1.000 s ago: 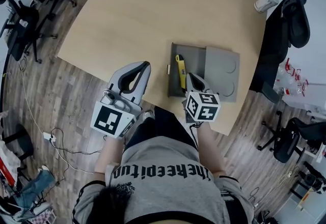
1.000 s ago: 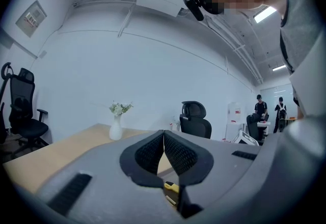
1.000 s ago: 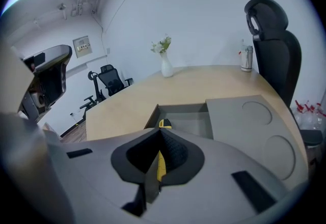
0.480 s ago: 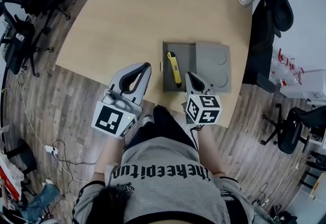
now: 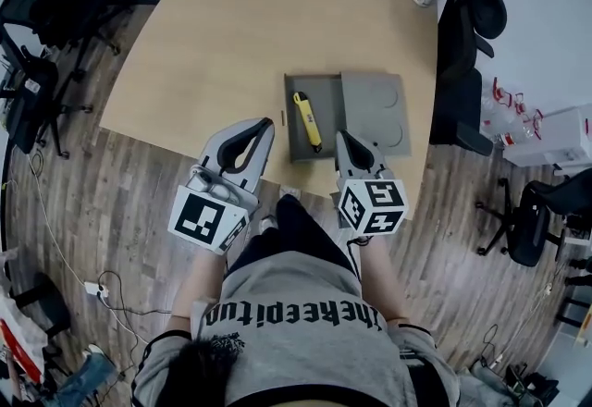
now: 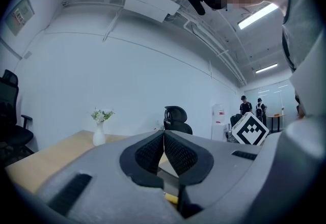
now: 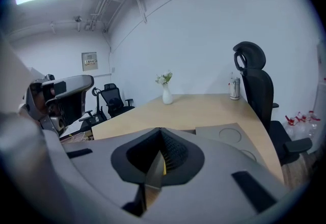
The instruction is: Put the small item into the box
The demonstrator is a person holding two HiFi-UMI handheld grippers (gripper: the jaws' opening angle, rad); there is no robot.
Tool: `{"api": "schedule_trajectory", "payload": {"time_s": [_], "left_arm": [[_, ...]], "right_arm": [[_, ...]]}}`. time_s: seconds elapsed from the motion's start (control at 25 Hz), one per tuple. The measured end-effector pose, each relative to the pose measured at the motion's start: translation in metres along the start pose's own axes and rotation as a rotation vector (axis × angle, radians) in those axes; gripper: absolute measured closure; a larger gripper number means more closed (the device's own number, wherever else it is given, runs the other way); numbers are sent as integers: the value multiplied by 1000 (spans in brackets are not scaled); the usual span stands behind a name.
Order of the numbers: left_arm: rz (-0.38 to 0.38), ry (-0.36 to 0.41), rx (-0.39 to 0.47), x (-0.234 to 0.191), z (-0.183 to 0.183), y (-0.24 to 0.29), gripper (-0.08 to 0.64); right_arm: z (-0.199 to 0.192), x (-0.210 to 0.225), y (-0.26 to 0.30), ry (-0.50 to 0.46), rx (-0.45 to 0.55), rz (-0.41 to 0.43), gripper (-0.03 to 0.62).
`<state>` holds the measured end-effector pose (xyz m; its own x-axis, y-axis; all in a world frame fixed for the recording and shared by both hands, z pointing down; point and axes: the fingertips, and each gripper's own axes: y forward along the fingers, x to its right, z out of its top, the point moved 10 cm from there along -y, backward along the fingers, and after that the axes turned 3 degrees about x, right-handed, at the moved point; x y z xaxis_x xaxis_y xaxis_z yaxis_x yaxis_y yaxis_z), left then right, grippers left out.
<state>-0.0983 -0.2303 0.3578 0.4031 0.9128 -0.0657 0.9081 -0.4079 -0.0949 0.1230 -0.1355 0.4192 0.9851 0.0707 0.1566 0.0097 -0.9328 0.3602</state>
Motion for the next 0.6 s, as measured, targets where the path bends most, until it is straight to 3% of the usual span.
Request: {"api": "schedule_trajectory", "payload": {"time_s": [0.6], "left_arm": [[-59,20,18,34,10,-23,543]], "right_arm": [[8,-21,-58,-9,172,4,586]]}}
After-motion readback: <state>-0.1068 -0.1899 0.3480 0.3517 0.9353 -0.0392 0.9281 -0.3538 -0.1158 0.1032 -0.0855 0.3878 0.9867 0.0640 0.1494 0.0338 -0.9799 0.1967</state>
